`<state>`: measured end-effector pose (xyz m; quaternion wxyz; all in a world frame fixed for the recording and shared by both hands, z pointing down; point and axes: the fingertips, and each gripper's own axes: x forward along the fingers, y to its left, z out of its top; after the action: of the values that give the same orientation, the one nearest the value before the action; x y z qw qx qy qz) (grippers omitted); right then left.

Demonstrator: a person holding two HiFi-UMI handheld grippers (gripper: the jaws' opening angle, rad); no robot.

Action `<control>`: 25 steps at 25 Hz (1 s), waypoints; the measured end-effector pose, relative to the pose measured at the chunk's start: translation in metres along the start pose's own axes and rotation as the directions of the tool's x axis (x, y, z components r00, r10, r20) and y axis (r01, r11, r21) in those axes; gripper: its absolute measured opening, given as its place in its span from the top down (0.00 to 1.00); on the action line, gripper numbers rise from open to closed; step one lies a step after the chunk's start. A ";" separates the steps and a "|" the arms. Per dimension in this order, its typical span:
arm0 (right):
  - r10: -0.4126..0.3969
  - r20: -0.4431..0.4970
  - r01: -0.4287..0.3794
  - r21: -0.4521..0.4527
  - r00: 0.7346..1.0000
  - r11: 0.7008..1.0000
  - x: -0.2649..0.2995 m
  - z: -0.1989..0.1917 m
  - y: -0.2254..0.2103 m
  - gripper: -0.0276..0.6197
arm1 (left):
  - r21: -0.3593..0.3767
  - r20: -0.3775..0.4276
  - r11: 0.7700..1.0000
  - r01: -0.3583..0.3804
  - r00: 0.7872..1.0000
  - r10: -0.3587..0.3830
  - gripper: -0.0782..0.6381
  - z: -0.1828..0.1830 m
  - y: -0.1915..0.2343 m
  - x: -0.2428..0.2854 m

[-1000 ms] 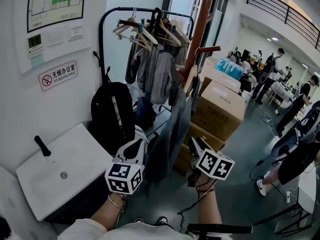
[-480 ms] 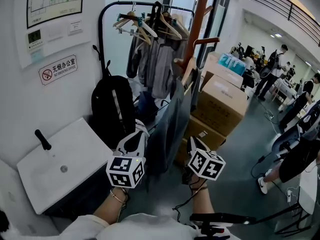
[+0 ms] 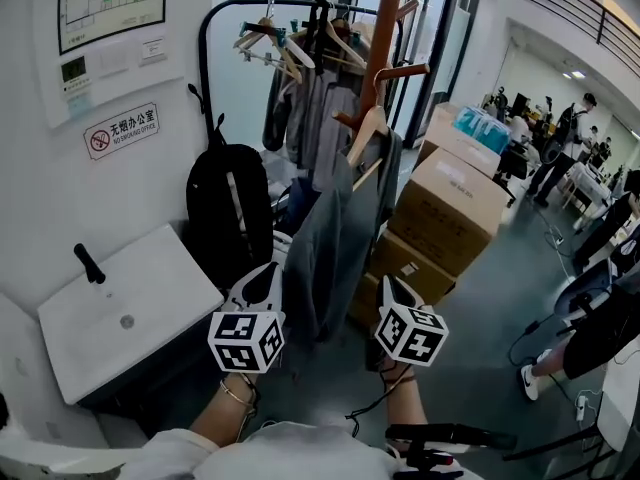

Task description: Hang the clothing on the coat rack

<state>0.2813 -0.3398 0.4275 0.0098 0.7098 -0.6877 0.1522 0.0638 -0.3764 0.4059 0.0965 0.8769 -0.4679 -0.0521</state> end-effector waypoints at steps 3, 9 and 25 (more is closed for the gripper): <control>0.015 0.001 -0.015 -0.010 1.000 1.000 0.003 0.002 -0.005 0.92 | 0.017 0.010 1.000 -0.024 1.000 0.024 0.88 0.002 -0.004 -0.002; 0.042 0.014 -0.041 -0.054 0.999 0.998 0.006 0.001 -0.001 0.92 | 0.029 0.009 0.997 -0.074 0.997 0.074 0.88 -0.004 0.008 -0.003; 0.019 0.017 -0.017 -0.130 1.000 0.991 -0.007 0.002 0.003 0.92 | 0.035 0.003 0.994 -0.107 0.994 0.107 0.88 -0.003 0.015 -0.017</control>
<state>0.2791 -0.3333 0.4235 0.0485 0.7029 -0.7025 0.1007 0.0431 -0.3702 0.4121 0.0836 0.8521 -0.5151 -0.0391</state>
